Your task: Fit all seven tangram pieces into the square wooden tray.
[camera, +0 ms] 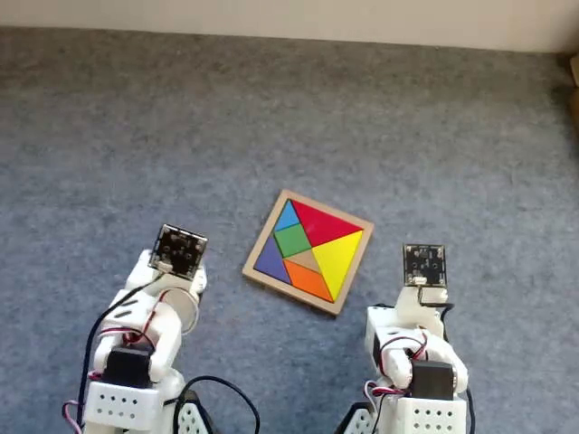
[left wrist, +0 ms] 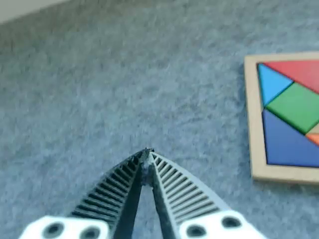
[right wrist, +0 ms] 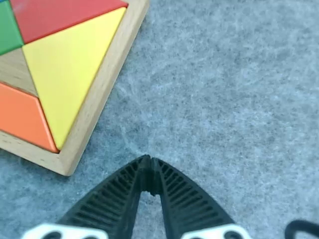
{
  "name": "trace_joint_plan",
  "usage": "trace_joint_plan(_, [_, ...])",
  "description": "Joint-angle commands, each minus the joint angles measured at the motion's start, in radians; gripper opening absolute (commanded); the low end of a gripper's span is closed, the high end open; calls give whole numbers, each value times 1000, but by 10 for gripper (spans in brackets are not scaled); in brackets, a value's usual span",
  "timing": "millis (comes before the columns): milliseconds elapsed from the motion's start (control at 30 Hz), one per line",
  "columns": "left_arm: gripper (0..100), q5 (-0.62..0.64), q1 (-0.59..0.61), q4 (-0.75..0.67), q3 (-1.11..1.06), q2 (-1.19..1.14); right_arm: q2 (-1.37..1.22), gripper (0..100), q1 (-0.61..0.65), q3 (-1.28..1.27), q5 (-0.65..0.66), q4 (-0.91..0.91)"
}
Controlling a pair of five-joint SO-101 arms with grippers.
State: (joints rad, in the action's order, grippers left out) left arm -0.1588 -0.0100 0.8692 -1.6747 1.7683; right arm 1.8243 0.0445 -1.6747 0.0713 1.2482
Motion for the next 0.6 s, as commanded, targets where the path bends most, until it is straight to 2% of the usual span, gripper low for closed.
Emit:
trace_joint_plan(0, [10, -5, 102, 132, -21, 58, 25, 5, -15, -130, 0, 10])
trace_joint_plan(100, [10, -5, 142, 216, -21, 58, 25, 5, -15, -130, 0, 10])
trace_joint_plan(267, [10, -5, 143, 348, -21, 58, 24, 5, -10, -128, 0, 10])
trace_joint_plan(567, [8, -3, 147, 465, -21, 58, 15, 5, -15, -125, 0, 5])
